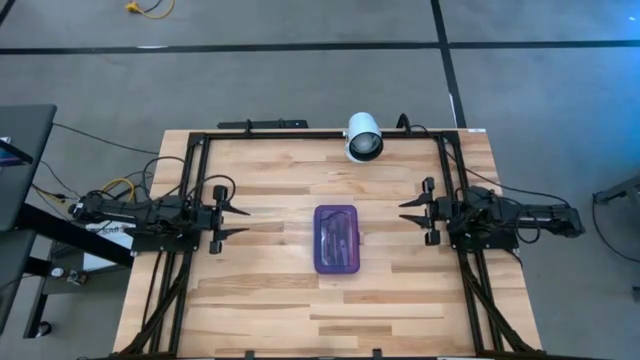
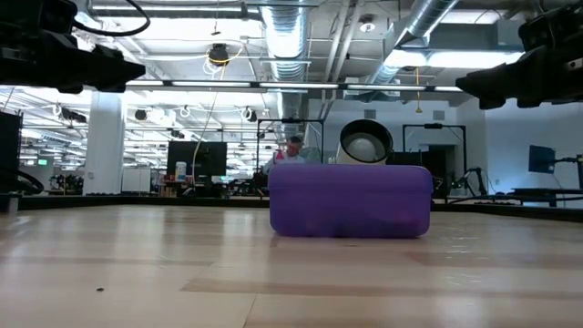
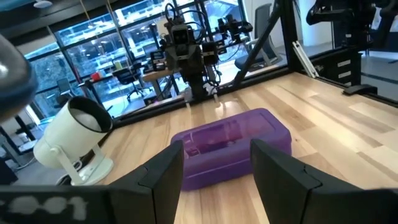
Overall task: Pick & place school supplies into a supply box
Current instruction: Return to Home Position
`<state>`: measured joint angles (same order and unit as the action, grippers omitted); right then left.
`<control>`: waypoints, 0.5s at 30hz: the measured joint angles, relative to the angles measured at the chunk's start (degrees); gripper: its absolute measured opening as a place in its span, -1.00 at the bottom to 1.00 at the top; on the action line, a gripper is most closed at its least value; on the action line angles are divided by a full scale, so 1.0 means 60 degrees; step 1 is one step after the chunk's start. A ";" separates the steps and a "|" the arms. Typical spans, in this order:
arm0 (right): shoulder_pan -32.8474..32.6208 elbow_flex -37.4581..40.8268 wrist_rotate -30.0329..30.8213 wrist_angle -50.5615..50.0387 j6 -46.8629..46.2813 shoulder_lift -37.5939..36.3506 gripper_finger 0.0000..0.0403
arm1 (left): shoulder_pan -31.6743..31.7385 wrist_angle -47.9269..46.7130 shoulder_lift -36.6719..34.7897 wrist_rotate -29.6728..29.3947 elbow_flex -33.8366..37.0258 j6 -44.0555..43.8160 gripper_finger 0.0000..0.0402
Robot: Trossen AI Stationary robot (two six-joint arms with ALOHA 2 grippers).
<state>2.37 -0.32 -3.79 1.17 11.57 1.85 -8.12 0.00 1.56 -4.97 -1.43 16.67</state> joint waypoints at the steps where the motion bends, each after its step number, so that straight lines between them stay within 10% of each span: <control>1: 0.0000 0.0000 0.0000 0.0000 -0.0003 0.0000 -0.41 | 0.0000 -0.0004 0.0000 0.0000 0.0000 -0.0005 -0.12; 15: 0.0000 0.0000 0.0000 0.0004 -0.0003 0.0000 -0.41 | 0.0000 -0.0028 0.0000 -0.0019 -0.0004 -0.0048 -0.12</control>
<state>2.37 -0.32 -3.79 1.19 11.55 1.85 -8.12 -0.17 1.56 -5.08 -1.45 16.38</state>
